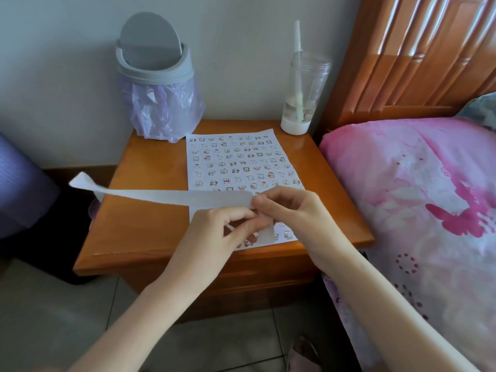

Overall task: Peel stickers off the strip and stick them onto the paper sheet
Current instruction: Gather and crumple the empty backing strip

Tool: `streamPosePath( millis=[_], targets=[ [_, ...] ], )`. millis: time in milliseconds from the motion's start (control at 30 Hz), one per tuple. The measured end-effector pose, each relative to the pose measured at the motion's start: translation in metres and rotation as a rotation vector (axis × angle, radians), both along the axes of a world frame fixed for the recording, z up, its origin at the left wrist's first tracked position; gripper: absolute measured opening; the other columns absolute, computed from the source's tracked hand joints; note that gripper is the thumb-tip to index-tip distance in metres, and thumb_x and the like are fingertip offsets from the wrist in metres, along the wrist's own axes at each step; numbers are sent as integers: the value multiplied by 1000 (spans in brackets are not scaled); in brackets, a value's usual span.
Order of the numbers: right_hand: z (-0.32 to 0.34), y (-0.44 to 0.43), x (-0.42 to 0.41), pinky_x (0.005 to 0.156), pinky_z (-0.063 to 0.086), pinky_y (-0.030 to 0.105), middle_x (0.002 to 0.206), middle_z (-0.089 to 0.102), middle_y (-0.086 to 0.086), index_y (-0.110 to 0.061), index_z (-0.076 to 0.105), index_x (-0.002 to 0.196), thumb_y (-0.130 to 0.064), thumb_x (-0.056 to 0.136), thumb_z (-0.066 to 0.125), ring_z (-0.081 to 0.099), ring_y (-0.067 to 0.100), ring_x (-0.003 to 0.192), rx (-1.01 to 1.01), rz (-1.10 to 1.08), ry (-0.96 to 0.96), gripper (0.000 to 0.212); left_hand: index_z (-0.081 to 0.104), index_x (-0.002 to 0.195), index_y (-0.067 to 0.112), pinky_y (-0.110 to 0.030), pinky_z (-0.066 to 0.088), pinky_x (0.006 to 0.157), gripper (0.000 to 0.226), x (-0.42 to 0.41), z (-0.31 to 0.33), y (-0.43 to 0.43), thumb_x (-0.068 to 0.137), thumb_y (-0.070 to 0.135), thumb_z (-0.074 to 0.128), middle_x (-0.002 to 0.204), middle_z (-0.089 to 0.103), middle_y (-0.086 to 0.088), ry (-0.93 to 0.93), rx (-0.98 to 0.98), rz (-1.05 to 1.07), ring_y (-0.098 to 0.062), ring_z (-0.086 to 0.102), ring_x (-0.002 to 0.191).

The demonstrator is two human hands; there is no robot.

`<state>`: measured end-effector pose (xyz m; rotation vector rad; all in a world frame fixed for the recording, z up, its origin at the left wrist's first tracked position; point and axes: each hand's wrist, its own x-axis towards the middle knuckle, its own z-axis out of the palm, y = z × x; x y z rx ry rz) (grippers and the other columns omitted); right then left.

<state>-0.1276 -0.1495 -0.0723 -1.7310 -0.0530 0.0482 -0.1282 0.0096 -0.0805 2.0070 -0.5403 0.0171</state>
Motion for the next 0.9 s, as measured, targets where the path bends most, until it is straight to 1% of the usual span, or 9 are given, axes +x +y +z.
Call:
streamPosePath(
  millis=[167, 267, 367, 433, 533, 600, 700, 800, 900],
  targets=[
    [1, -7, 3, 65, 49, 18, 80, 72, 0, -9, 71, 88, -28, 85, 64, 63, 11, 71, 40, -176, -45, 20, 68, 78, 29, -22, 50, 54, 18, 2, 18, 17, 78, 46, 61, 70, 67, 16, -216, -44, 159, -11, 63, 65],
    [0, -14, 3, 66, 48, 25, 87, 71, 7, -12, 69, 86, -28, 86, 62, 61, 18, 76, 92, -252, -48, 17, 57, 110, 28, -3, 37, 87, 46, 12, 28, 39, 72, 50, 68, 112, 54, 18, -399, 116, 284, 4, 48, 102],
    [6, -19, 7, 93, 44, 30, 112, 69, 4, -9, 60, 86, -22, 90, 56, 61, 16, 108, 330, -170, -115, 14, 40, 138, 26, -29, 9, 111, 79, 32, 20, 62, 68, 43, 72, 143, 35, 10, -308, 465, 313, -8, 19, 137],
    [13, -22, 9, 103, 39, 33, 120, 65, 6, -5, 55, 94, -18, 93, 50, 58, 15, 117, 521, -120, -141, 14, 47, 135, 24, -37, 1, 115, 64, 40, 15, 77, 76, 37, 68, 144, 41, 3, -174, 571, 350, -15, 18, 140],
    [18, -30, 15, 99, 45, 36, 88, 67, 11, -3, 54, 87, -14, 94, 48, 66, 20, 100, 636, -205, -177, 14, 68, 105, 28, -41, 20, 114, 24, 44, 20, 99, 81, 33, 65, 117, 66, 6, -80, 449, 357, -21, 41, 131],
    [20, -33, 20, 93, 51, 38, 69, 56, 5, -8, 54, 82, -12, 93, 52, 64, 17, 76, 487, -309, -243, 12, 68, 88, 37, -36, 40, 99, 13, 41, 32, 110, 75, 37, 68, 83, 73, 12, -41, 281, 274, -6, 62, 98],
    [25, -28, 27, 81, 57, 38, 65, 55, 3, -8, 56, 86, -12, 91, 57, 56, 15, 63, 51, -352, -372, 6, 66, 90, 37, -24, 46, 76, 15, 41, 47, 107, 75, 41, 65, 71, 69, 11, -7, 138, 216, 3, 60, 66],
    [32, -2, 31, 79, 54, 35, 79, 64, -3, -15, 61, 89, -18, 90, 59, 63, 14, 78, -193, -240, -408, 4, 65, 86, 36, -16, 38, 68, 10, 44, 55, 78, 89, 36, 56, 73, 66, 15, -81, 255, 212, 11, 57, 70],
    [41, 32, 35, 77, 46, 16, 95, 61, -5, -13, 60, 99, -23, 95, 52, 56, 2, 86, -303, -105, -447, 13, 66, 85, 33, -17, 42, 67, 21, 51, 59, 42, 95, 28, 49, 80, 66, 12, -128, 346, 201, -5, 61, 78]
  ],
)
